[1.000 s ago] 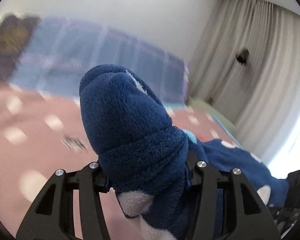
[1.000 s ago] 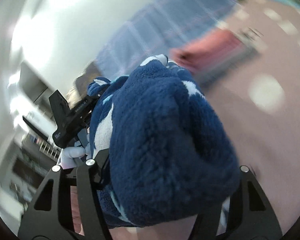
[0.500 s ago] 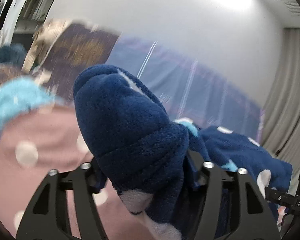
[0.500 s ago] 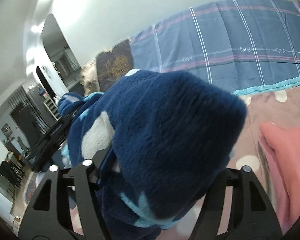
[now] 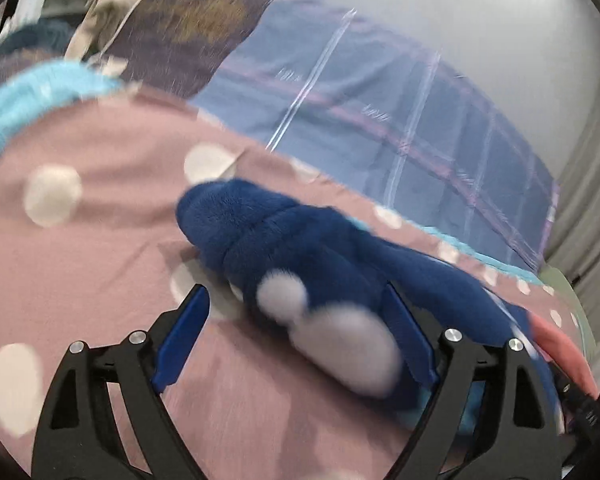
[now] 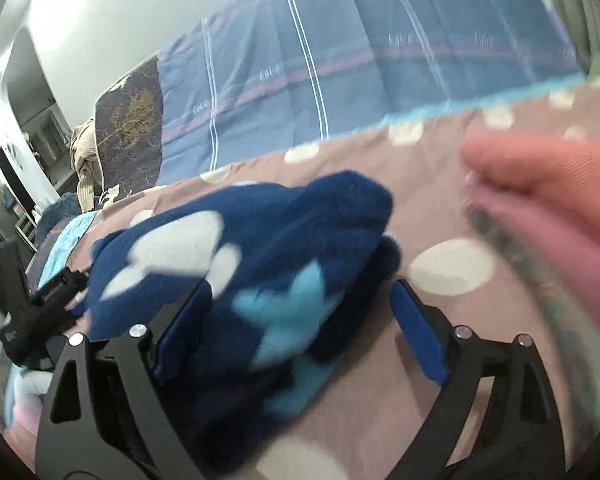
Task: Fold small clothes
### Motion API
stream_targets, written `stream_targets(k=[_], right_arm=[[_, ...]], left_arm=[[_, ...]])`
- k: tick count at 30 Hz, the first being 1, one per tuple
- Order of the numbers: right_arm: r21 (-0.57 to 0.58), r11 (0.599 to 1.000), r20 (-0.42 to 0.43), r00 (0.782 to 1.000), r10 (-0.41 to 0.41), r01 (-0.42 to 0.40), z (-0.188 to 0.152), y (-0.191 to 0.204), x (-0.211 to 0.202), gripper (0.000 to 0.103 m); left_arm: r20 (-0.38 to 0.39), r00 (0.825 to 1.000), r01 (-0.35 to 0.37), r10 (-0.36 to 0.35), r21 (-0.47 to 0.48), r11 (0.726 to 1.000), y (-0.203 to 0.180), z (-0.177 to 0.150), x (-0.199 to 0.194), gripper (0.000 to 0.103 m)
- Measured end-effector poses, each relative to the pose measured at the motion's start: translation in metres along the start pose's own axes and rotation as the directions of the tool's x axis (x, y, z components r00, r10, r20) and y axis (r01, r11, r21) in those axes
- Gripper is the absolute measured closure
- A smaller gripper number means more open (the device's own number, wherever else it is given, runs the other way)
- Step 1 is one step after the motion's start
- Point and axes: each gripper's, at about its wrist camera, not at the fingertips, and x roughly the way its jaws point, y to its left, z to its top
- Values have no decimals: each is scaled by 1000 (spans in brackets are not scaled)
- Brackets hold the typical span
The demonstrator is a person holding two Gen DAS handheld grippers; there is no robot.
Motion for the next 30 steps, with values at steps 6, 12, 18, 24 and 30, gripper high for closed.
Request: stream_targets(k=[6,12,18,24,30], right_arm=[[-313,944,175,983,-47,101,-59,40,-136,2],[-221,958,232,964,-131,184,-111,52,-236,2],[-139,972,190,969,-160,188,-158,60,-319,2],[-150,968,196,966,-170,201,-195,75,-376,2],[-149,965,208,961,-183,216,-214,79,-405,2]], left_arm=[[117,990,35,-78,331,943,-44,-59,-130,1],[113,989,64,-97,266,962,-64,-124,-243,1],[169,985,-89,22,400,912,-106,-187,-317,1],[159,986,-25,-51,445,895,-127,-226,-372,1],[191,979,-32,-65,464,885,-129,-244,-406,1]])
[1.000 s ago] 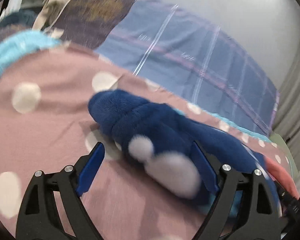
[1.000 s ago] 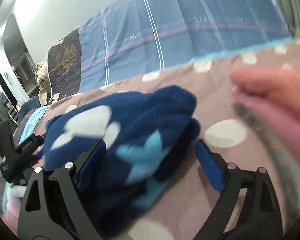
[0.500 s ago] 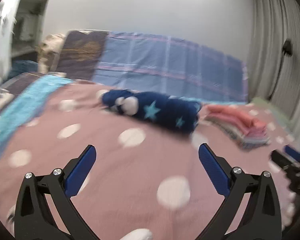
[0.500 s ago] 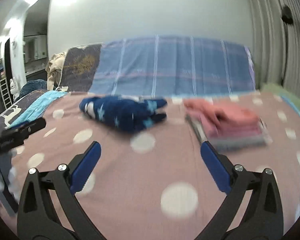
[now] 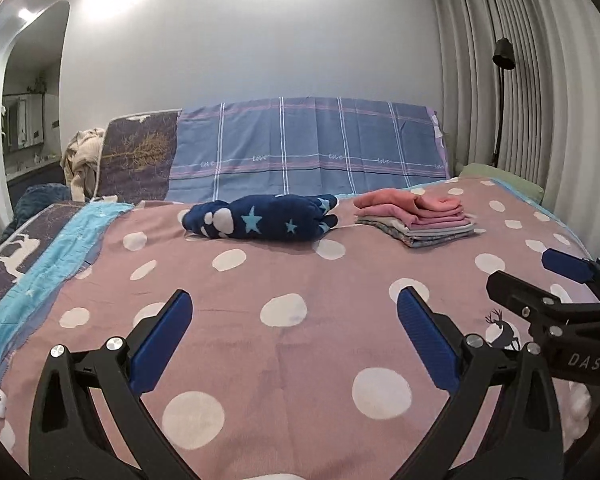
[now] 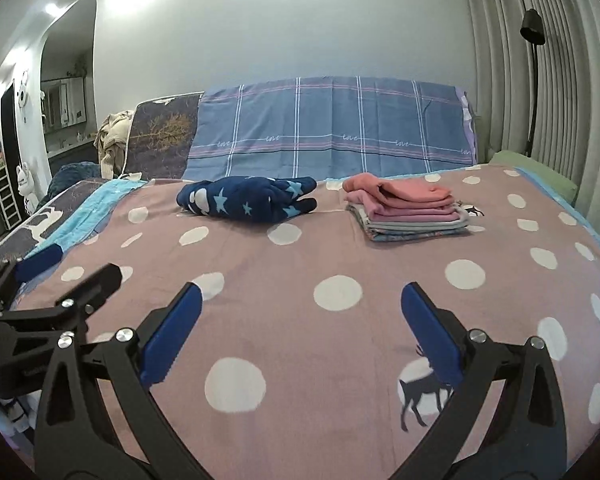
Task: Fold small clothes
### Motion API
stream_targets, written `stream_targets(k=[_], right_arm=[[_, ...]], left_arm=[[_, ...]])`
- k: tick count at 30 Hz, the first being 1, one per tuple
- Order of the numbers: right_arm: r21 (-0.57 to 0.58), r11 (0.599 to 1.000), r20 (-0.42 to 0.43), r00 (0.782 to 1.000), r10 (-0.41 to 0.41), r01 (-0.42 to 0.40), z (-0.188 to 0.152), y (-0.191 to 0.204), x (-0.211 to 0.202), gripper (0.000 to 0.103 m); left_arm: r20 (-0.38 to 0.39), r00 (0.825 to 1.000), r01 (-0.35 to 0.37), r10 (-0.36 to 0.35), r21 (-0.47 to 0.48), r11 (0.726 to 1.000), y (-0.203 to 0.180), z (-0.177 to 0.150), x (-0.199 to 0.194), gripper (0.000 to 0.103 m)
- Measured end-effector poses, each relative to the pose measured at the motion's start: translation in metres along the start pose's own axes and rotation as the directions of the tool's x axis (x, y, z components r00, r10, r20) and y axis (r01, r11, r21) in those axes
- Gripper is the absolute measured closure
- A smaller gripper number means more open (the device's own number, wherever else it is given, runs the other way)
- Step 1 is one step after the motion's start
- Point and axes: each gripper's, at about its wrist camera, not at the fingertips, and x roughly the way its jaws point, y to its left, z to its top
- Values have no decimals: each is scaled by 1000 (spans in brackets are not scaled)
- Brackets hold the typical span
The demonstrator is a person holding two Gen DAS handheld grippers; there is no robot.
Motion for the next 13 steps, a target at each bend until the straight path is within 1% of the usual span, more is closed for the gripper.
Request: stream_targets(k=[2,5,9,13], right_arm=[[13,1000,-4,1000,10,-10,-1,-1,-5,2],[22,1000,-6,1000,20,-20,-5,-1,-11,2],[16,1000,-11,1000,25,-25,-10,0,-17,2],[6,1000,1,1000,20,-20,-12,2,-25,2]], left_arm=[[3,1000,-15,15,3,1000,0,-2,-6,1],[-11,1000,-1,1,-17,1000,0,-5,-15,1],[-16,1000,-17,17,-15,1000,-2,-8,-23,1],[-18,1000,-12,12,-20,1000,-4,-12,-29,1]])
